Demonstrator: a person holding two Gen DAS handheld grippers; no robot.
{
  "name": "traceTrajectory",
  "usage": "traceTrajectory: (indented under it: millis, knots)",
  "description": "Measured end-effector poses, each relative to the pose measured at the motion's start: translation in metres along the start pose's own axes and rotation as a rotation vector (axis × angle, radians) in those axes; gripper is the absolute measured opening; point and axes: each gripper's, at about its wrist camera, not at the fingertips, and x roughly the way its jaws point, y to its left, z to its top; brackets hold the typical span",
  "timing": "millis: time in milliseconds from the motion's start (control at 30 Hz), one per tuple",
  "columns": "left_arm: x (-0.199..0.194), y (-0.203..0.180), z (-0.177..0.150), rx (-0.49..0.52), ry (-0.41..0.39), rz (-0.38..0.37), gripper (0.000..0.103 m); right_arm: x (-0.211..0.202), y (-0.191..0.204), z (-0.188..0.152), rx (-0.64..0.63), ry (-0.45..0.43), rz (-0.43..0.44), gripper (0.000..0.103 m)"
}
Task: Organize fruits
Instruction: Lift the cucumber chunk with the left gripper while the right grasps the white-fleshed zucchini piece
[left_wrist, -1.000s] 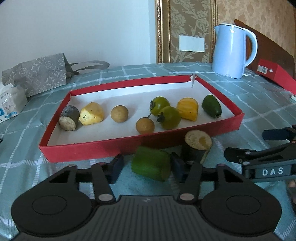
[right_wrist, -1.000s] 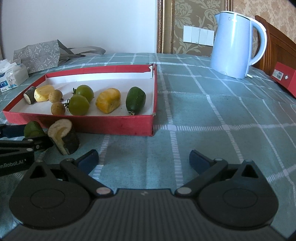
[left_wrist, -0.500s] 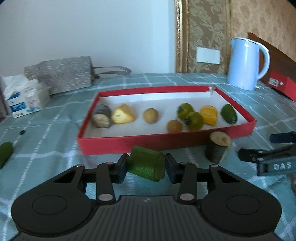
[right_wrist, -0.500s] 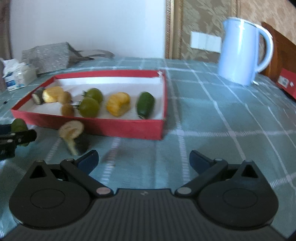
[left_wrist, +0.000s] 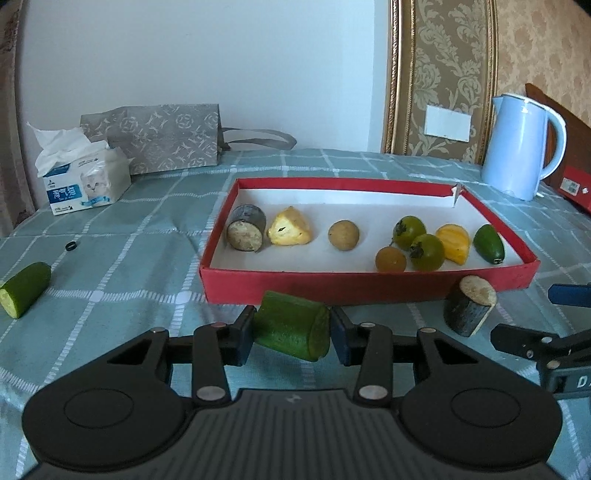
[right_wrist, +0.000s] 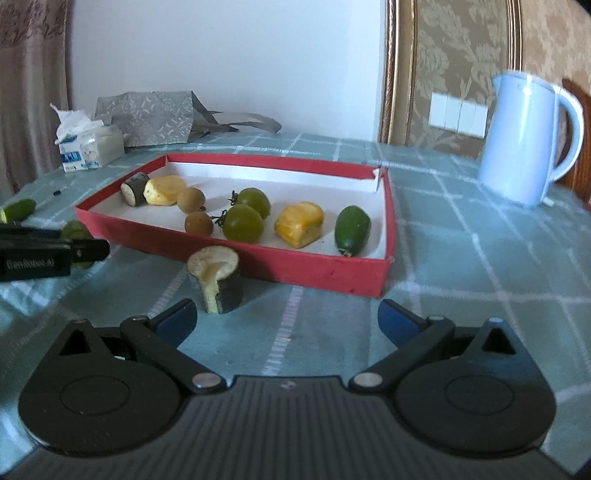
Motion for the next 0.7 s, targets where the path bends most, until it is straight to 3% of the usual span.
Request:
traceTrajectory:
  millis: [300,567,700]
  knots:
    - [0.004,0.003,0.0,-0.025,0.016,0.015,0.041,0.019,0.009,0.006,0.015,0.059,0.057,0.103]
    - [0.007,0.003,0.0,-0.026,0.029,0.013,0.041,0.03,0.022,0.014,-0.007,0.056,0.02,0.103]
    - [0.009,0.003,0.0,-0.027,0.038,0.01,0.041,0.035,0.027,0.017,-0.02,0.063,0.015,0.098]
